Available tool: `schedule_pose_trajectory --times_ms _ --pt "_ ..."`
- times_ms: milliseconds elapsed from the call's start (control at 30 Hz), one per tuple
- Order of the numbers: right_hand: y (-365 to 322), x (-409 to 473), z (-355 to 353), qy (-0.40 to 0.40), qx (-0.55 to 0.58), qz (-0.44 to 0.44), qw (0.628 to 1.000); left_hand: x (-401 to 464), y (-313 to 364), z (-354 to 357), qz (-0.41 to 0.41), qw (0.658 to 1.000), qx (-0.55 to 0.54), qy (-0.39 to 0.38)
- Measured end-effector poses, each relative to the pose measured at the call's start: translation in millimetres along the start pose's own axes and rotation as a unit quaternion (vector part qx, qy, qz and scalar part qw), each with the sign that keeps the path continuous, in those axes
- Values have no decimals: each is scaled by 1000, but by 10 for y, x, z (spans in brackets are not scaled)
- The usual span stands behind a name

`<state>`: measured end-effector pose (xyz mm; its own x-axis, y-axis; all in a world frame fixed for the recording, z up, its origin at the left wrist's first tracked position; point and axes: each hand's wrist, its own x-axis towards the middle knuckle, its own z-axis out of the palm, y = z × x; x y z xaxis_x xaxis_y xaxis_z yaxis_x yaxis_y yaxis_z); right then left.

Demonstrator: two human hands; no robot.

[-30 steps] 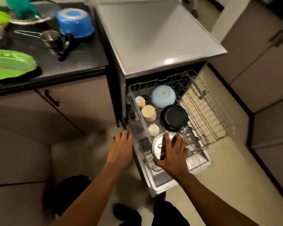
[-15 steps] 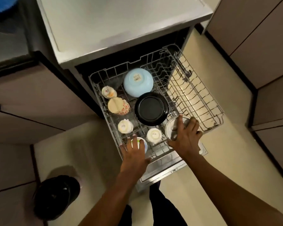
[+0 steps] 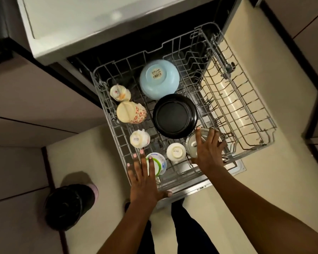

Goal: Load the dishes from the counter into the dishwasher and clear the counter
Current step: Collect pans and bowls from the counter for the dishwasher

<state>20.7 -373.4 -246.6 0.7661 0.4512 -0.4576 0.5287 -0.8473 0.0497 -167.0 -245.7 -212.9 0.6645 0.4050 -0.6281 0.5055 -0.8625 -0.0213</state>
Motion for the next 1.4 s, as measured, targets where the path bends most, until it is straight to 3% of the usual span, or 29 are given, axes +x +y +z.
schedule_pose_trajectory --times_ms 400,667,800,1000,1400 --pt "-17 30 54 -21 25 11 999 -42 28 32 -8 998 67 -2" --pt "-204 -455 101 152 80 -16 985 -39 -2 48 13 998 37 45" --pt "-409 -784 148 199 92 -47 975 -134 -186 51 46 996 -8 81" --pt "-896 -1213 56 236 93 -119 960 -551 -722 98 58 989 -29 134" --pt "-2744 -1626 -719 259 58 -266 927 -1567 -2689 -211 -114 963 -57 237"
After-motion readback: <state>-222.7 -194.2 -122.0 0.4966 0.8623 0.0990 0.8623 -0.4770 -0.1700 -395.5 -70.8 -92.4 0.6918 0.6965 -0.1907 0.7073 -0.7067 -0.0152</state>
